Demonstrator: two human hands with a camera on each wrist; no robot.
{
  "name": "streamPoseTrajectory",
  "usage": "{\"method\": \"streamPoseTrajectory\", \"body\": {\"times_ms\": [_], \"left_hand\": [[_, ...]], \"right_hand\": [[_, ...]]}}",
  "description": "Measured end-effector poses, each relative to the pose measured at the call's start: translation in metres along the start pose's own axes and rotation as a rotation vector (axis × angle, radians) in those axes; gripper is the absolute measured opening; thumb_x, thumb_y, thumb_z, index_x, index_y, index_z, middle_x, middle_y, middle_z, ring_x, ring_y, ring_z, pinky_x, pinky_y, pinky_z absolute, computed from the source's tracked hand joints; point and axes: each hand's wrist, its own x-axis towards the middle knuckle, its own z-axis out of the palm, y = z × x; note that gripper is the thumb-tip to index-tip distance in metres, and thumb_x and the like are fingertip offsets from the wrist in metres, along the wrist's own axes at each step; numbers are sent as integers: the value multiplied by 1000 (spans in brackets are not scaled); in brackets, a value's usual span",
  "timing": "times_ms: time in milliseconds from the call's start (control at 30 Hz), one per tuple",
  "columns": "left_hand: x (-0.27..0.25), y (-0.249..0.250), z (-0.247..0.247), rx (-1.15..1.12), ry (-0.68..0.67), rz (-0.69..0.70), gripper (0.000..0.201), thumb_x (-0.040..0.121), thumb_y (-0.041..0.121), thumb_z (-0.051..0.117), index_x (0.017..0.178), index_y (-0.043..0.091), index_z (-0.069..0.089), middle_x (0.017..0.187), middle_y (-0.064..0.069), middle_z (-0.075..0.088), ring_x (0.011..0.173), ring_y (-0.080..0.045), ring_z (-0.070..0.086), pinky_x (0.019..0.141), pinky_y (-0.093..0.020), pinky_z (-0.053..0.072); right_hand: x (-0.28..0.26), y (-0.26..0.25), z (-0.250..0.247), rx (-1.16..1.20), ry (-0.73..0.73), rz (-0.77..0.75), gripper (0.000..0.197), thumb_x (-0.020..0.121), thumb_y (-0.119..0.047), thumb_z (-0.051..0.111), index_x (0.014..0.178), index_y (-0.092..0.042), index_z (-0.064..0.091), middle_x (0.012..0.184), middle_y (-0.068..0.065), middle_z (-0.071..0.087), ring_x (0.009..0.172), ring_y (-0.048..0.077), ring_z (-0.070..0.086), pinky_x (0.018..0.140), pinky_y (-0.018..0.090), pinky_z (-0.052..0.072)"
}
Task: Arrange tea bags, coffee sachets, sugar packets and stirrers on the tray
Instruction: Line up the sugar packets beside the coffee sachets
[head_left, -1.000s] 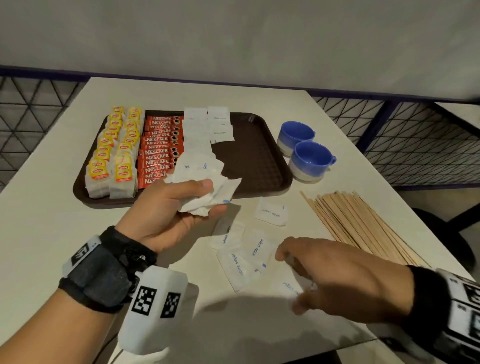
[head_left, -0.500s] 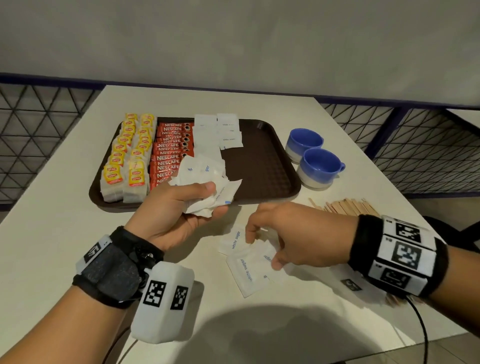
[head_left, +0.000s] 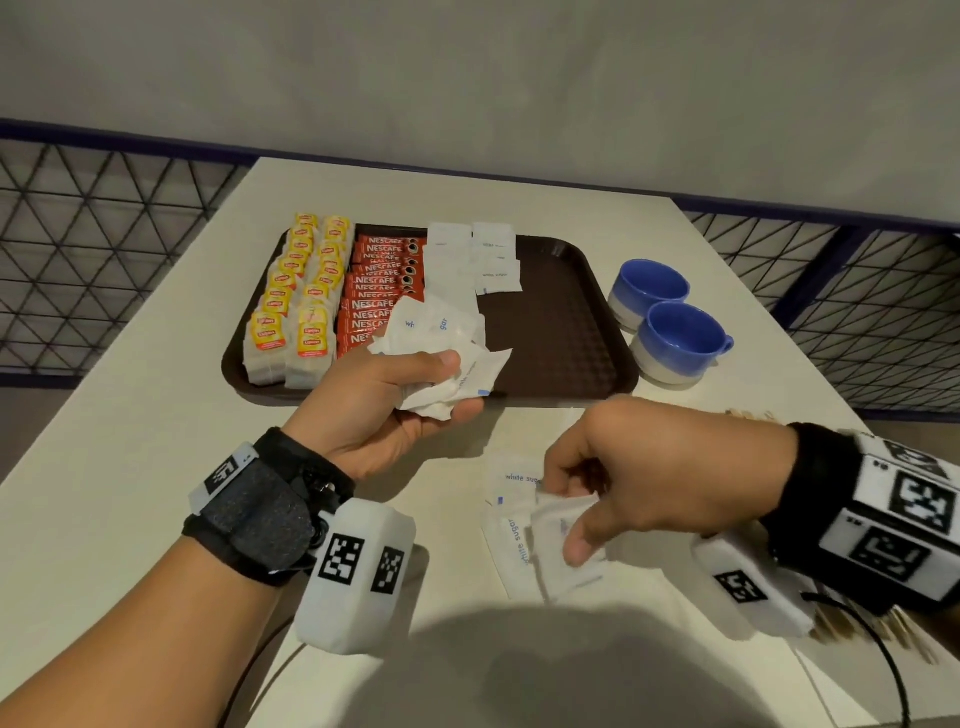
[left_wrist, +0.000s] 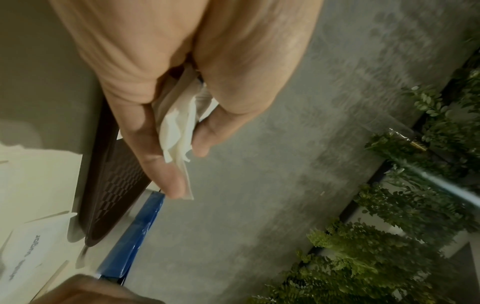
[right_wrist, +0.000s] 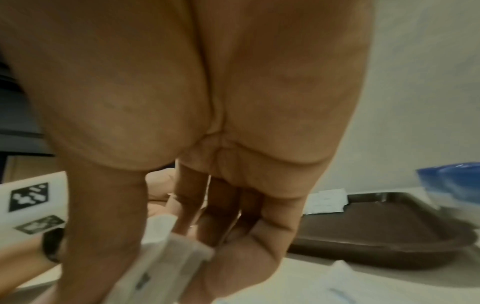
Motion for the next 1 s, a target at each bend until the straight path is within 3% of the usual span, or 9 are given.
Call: {"method": "streamPoseTrajectory", "body": {"times_ms": [133,200,300,433,600,700,833,900,1000], "left_hand": [[1,-1,-1,8,10,2,47,90,-7,61,136,2,60,125,-19,72,100,-33,76,59,-33,61],[1,-1,-1,6,8,-3,45,93,-8,60,136,2,60,124,-20,72,101,-34,76,59,-33,61],[1,-1,-2,8,4,-4,44,93,-8,60,136,1,60,124,-19,73,103,-35,75,60,-34,61],[1,0,-3,6,5,-8,41,93,-8,60,133,1,61,124,-20,72,103,-35,75,59,-33,61],[2,1,-3,5,4,1,37,94,-10,59,129,4,63,121,-19,74,98,-33,77,58,-34,62],[3,0,-5,10,7,-2,41,93,-9,60,133,4,61,121,-18,74,101,-33,76,59,-34,62],[5,-2,-5,30,0,-11,46,92,-7,62,137,4,59,124,-18,73,107,-36,74,61,-35,61],[5,-3,-6,30,-8,-15,47,91,-6,62,136,5,60,125,-18,73,108,-36,74,61,-35,61],[4,-2,-5,28,-16,-16,41,93,-6,61,132,5,62,123,-18,73,107,-35,74,60,-34,61]], "right_hand": [[16,-18,19,-119,-40,-67,66,76,-41,90,134,-36,61,80,-16,54,68,0,50,60,13,37],[23,-19,25,-188,-23,-56,74,79,-39,89,144,-32,55,77,-17,48,68,-3,43,59,11,32],[27,-15,25,-206,0,-47,68,77,-40,89,137,-27,59,84,-17,40,77,6,42,70,19,38],[21,-11,25,-143,7,-32,54,74,-44,90,118,-25,67,106,-8,49,94,16,54,85,36,51],[14,-4,2,-61,85,45,41,67,-51,93,86,-31,63,75,-11,58,66,6,50,59,21,42],[22,2,-9,-55,162,96,54,65,-51,94,109,-39,67,85,-14,61,75,4,57,62,18,43],[33,7,-1,-157,46,123,78,69,-50,93,138,-31,61,92,-15,59,87,10,60,73,22,50],[35,5,2,-215,7,124,67,72,-50,91,128,-24,67,94,-8,65,89,15,62,77,30,56],[36,0,3,-263,14,135,44,74,-49,90,95,-14,71,81,-1,63,73,15,57,64,30,51]]}}
